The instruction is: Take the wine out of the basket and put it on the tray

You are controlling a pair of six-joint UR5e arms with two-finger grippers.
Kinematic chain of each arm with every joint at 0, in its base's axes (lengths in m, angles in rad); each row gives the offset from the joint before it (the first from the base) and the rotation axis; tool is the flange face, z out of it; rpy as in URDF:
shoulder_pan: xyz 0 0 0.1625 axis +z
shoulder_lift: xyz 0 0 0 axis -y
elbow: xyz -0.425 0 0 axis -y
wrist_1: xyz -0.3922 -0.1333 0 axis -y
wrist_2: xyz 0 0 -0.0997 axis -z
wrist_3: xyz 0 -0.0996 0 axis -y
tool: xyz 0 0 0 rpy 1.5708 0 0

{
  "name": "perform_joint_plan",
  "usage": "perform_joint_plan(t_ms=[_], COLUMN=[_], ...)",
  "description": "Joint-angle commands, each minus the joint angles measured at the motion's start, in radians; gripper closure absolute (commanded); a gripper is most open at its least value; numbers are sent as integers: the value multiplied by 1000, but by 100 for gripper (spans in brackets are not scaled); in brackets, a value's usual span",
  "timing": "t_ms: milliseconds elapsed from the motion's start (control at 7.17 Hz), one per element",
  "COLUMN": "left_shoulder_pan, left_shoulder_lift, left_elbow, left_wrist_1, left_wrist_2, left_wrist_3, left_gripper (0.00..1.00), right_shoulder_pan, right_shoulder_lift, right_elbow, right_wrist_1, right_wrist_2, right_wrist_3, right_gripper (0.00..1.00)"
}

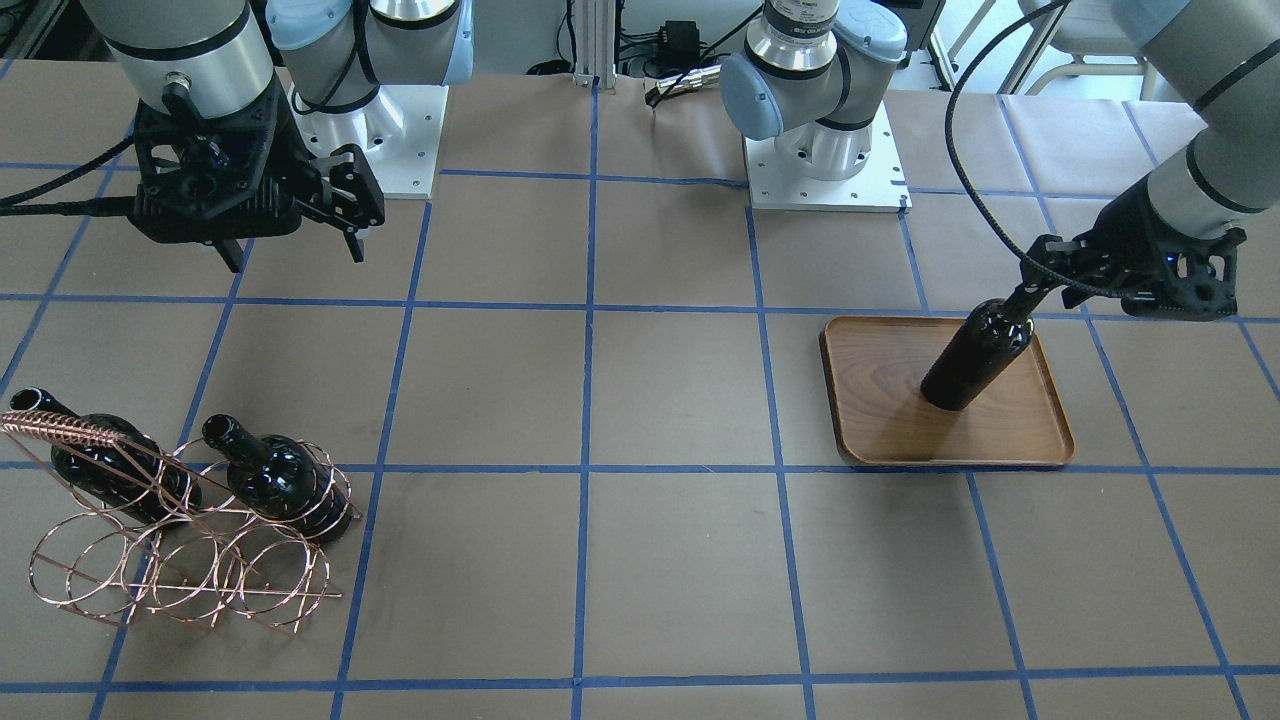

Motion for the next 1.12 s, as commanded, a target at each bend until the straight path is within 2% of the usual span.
perform_joint_plan(t_ms=[0, 279, 419, 698, 977], left_shoulder_pan=[-4, -20, -74, -227, -361], left_shoulder_lift=[16, 46, 59, 88, 97], left_elbow=[10, 53, 79, 105, 122], left_wrist_1=[-3, -12, -11, 6, 23], left_wrist_2=[12, 3, 11, -5, -5], left_wrist_3=[-12, -54, -109, -460, -525], left_gripper=[0, 0, 0, 0, 0], right_shoulder_pan=[0, -1, -1, 4, 4], right_shoulder_lift=[-5, -17, -16, -19, -25], right_elbow=[2, 2, 2, 2, 0], right_wrist_1=[0, -2, 0, 3, -3], right_wrist_2=[-13, -10, -15, 5, 40], right_wrist_3=[2, 1, 2, 7, 15], right_gripper=[0, 0, 0, 0, 0])
